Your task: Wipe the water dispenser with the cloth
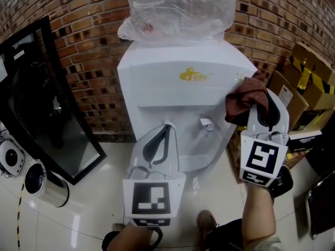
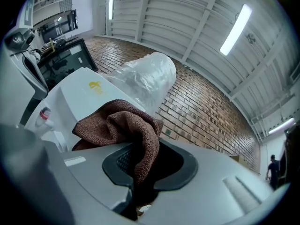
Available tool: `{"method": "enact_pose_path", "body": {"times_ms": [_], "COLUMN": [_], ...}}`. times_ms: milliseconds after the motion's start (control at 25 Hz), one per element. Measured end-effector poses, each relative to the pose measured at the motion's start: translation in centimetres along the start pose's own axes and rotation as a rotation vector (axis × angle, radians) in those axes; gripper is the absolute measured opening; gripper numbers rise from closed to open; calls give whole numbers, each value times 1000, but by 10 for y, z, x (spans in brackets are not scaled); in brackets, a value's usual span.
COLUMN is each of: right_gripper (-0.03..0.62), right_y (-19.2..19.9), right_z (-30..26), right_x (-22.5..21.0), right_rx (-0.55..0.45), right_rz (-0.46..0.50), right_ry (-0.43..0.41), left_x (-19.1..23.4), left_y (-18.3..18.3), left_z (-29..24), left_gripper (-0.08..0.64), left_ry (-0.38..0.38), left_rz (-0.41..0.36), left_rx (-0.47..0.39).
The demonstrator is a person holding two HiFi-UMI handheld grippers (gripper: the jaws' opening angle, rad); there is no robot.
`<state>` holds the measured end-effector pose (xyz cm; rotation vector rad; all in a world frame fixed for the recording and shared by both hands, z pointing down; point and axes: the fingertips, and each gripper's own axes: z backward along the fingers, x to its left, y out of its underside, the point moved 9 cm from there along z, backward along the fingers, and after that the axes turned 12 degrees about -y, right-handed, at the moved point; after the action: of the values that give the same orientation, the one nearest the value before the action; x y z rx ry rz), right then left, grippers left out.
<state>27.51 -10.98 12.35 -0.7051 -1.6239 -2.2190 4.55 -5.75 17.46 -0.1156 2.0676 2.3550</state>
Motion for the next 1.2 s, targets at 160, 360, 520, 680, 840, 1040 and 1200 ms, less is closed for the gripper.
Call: {"method": "enact_pose_path", "body": {"times_ms": [160,360,520,680,840,1040,1200], "right_gripper": [82,83,83,83,83,83,83], "right_y": [-3,-31,-69,-97,-111,-109,-105], "right_z": [-1,9,16,15,1,-12,-17], "right_x": [-1,17,61,123,177,208,202], "right_rx": [-11,-111,-257,-335,-315,-283,-249], "right_rz": [-37,-134,-118,-71,-25,72,75], "right_ry": [5,-79,-216,-357,-452,-416,-403], "left_x": [9,28,50,76,105,135,138], "left_y": [0,-4,-7,-3,3,13,15], "left_z": [2,9,19,31,41,45,40], "left_gripper": [0,0,0,0,0,0,0], "left_ry": [-21,-61,-123,-179,-236,-280,-265], "left_rz": [-8,0,0,-17,-22,-38,-22], "left_rx": [0,0,-2,13,39,66,72]}}
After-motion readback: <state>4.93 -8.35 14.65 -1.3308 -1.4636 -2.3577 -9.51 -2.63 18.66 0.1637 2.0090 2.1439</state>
